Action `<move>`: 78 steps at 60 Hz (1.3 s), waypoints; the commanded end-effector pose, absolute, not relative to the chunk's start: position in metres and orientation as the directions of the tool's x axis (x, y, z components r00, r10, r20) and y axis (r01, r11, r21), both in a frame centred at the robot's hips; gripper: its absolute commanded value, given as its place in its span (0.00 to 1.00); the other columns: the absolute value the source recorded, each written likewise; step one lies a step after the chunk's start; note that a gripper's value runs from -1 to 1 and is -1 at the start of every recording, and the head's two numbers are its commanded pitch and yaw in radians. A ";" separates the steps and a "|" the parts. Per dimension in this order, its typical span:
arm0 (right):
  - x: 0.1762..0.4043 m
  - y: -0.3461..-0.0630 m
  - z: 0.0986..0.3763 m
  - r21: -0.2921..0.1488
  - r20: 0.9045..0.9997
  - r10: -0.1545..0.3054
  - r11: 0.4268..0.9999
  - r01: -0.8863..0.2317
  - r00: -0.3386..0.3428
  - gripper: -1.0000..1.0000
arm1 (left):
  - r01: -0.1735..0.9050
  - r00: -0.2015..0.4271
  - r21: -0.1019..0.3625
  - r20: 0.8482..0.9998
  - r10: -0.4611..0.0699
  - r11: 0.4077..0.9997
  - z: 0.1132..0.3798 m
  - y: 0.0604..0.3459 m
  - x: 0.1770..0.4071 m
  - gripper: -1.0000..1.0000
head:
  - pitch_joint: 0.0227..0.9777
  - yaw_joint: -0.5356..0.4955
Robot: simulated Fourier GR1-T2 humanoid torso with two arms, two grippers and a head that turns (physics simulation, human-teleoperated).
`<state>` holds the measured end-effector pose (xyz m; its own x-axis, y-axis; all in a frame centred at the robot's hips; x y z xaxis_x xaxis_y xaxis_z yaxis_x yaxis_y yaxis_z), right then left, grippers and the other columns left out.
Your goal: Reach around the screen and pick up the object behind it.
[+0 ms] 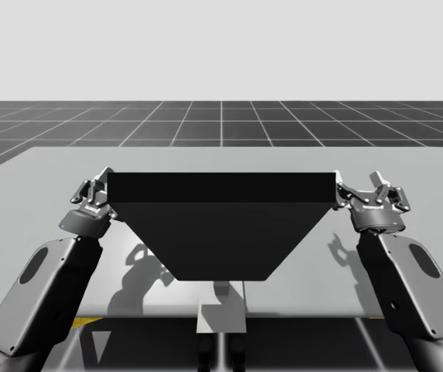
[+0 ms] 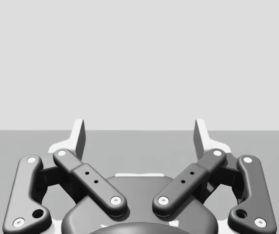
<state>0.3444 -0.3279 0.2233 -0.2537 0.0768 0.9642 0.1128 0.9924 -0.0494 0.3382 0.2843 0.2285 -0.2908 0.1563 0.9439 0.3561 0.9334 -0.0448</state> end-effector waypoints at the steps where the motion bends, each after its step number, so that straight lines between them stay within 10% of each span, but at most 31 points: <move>1: 0.343 -0.326 0.222 -0.045 0.961 0.081 0.989 0.140 -0.264 0.00 | 0.354 -0.292 -0.041 0.944 0.152 0.934 0.228 0.284 0.338 0.00 | 0.11 0.51; 20: 0.330 -0.315 0.231 -0.088 0.960 0.062 0.993 -0.083 -0.274 0.00 | 0.430 -0.230 0.005 0.968 0.104 0.903 0.231 0.290 0.331 0.00 | 0.12 0.51; 32: 0.314 -0.310 0.226 -0.173 0.938 0.106 0.968 -0.182 -0.331 0.00 | 0.529 -0.190 0.065 0.981 0.043 0.846 0.239 0.298 0.305 0.00 | 0.13 0.51; 78: 0.228 -0.362 0.185 -0.175 0.967 0.003 0.740 -0.650 -0.257 0.00 | 0.839 -0.108 0.155 0.987 -0.119 0.521 0.218 0.333 0.257 0.00 | 0.14 0.50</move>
